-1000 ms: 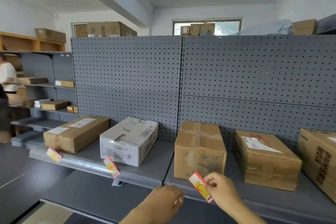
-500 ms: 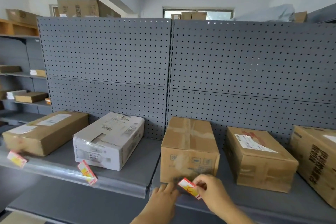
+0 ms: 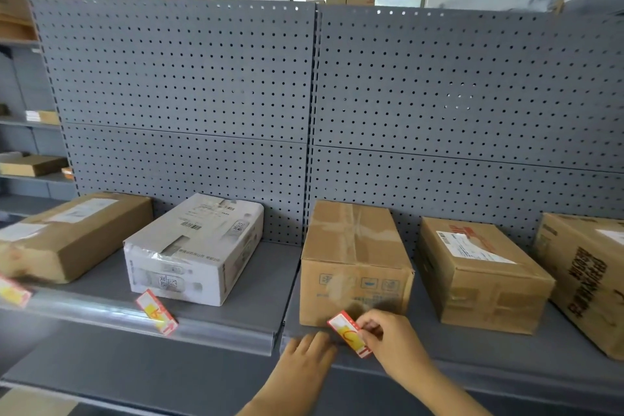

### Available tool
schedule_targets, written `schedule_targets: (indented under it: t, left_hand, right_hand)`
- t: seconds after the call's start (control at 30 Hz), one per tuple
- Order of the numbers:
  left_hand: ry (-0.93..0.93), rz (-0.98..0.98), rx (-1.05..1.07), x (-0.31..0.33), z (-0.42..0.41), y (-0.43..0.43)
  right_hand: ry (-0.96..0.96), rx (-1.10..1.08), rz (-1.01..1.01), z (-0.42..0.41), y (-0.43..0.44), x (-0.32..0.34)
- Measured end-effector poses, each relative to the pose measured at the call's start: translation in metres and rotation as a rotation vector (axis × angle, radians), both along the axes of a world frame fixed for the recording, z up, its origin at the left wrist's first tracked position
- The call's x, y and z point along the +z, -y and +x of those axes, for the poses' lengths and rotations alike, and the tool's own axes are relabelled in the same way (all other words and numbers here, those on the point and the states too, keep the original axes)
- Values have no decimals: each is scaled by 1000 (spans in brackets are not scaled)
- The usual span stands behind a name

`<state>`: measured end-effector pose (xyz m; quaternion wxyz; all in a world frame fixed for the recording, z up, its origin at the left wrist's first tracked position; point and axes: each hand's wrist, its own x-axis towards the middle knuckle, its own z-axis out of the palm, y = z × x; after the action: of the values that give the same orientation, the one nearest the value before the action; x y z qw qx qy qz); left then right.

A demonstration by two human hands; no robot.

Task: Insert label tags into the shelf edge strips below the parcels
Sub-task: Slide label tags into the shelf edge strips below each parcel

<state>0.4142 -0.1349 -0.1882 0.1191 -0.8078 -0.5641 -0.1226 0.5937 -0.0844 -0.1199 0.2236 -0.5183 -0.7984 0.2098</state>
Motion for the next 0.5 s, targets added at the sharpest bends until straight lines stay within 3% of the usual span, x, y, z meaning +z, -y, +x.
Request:
schedule_targets:
  t: [0.5]
  left_hand:
    - [113,-20,-32,-3,-3,4]
  right_hand:
    - [112,7,62,0,-2,-24]
